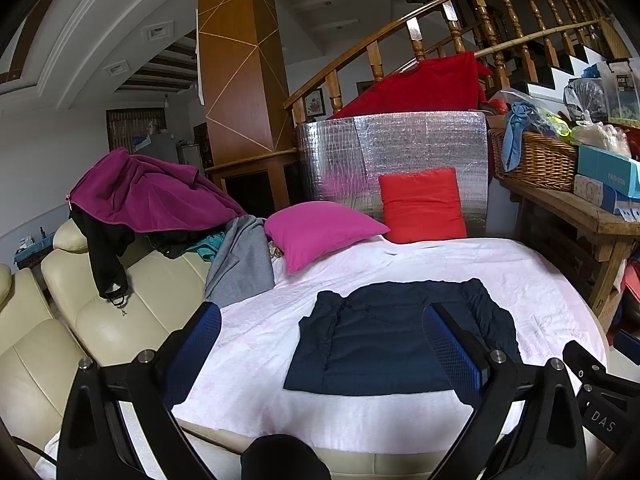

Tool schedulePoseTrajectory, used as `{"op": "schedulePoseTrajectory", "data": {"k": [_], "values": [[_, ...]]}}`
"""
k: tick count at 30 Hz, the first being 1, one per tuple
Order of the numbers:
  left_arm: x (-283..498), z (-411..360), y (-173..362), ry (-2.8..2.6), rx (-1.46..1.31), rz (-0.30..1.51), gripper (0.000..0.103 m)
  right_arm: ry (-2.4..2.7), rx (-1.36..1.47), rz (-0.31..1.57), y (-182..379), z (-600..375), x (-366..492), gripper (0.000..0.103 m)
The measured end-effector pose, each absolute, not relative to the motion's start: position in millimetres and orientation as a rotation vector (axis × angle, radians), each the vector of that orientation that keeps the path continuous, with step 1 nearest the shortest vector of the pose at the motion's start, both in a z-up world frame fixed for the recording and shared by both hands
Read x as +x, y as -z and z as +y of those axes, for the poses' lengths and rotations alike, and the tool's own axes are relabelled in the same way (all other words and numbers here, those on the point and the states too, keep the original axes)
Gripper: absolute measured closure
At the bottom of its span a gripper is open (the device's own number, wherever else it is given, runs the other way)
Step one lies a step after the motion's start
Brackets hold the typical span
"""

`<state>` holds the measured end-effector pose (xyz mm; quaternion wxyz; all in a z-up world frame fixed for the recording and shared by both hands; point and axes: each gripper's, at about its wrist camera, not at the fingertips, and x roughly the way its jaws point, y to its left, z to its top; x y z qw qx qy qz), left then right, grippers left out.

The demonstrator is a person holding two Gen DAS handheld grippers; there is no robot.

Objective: Fold large clothes

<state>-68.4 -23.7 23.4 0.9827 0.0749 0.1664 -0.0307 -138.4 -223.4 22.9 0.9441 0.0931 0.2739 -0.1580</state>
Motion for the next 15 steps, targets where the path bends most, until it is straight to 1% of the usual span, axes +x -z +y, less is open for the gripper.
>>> {"op": "schedulePoseTrajectory", "data": {"k": [15], "values": [[-64.8,-20.2,-20.9,0.068,0.149,0.343,0.003,0.324,0.183,0.562,-22.6,-221.4,-135.0,0.016]]}}
